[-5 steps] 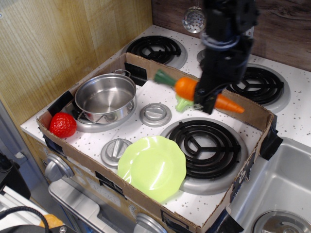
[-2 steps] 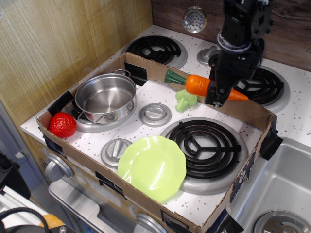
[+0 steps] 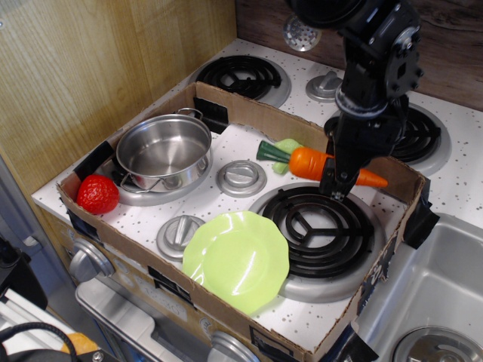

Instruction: Take carrot off plate

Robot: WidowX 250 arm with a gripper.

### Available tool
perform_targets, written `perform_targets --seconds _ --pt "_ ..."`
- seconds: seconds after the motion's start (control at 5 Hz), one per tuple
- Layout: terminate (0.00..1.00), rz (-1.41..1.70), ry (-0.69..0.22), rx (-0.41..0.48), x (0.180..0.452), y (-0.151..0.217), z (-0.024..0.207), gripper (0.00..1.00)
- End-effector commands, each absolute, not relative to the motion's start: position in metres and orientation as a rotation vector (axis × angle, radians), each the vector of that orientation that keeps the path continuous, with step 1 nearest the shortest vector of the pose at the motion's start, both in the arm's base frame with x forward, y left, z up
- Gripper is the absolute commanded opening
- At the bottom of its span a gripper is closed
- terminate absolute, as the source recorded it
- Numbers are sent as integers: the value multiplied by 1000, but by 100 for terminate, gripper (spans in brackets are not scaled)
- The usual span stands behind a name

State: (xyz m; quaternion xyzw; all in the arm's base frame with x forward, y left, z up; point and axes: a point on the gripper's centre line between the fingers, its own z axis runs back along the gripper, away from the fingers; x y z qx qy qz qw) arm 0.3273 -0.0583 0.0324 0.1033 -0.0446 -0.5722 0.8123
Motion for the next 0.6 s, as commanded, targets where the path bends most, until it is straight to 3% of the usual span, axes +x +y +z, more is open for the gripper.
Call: perform_targets --seconds 0.0,0.2,0.4 --pt "0 -1217 -216 219 321 -68 33 0" --pt "0 -1215 -231 204 321 -71 29 0" --pt "100 -1238 -236 242 321 -74 41 100"
